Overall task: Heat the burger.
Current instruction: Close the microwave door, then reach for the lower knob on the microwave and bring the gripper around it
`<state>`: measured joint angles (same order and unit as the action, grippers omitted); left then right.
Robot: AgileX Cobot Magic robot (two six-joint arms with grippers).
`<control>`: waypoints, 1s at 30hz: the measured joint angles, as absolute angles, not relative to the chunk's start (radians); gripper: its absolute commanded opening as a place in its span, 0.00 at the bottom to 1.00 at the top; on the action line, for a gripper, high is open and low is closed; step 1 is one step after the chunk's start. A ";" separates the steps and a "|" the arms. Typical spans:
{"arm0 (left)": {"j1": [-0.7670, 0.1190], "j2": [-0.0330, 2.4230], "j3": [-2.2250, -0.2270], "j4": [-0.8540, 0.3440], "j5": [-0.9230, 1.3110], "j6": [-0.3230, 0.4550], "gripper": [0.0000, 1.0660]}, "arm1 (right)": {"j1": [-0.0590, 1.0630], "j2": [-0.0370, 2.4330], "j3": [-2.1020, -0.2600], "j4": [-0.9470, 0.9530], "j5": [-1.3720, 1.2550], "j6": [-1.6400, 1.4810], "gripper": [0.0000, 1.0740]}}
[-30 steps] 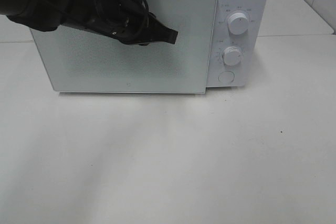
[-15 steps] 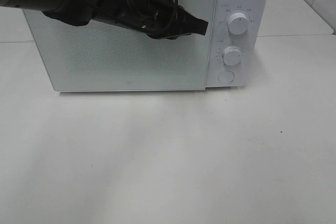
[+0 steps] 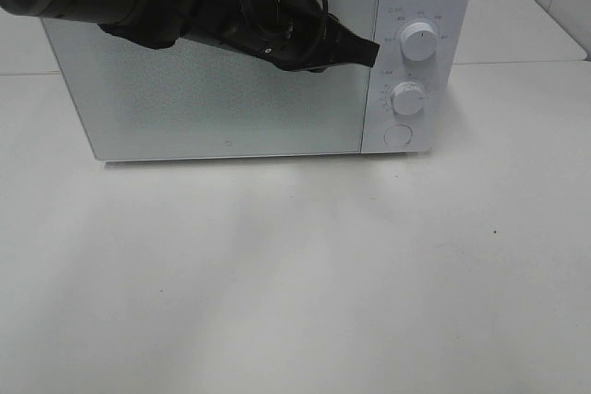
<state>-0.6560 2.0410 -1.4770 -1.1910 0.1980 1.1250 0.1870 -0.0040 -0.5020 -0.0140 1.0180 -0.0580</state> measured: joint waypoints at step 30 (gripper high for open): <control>-0.615 1.777 -1.497 -0.102 1.015 0.171 0.00 | 0.187 -0.004 -0.502 -0.014 1.018 -0.058 0.52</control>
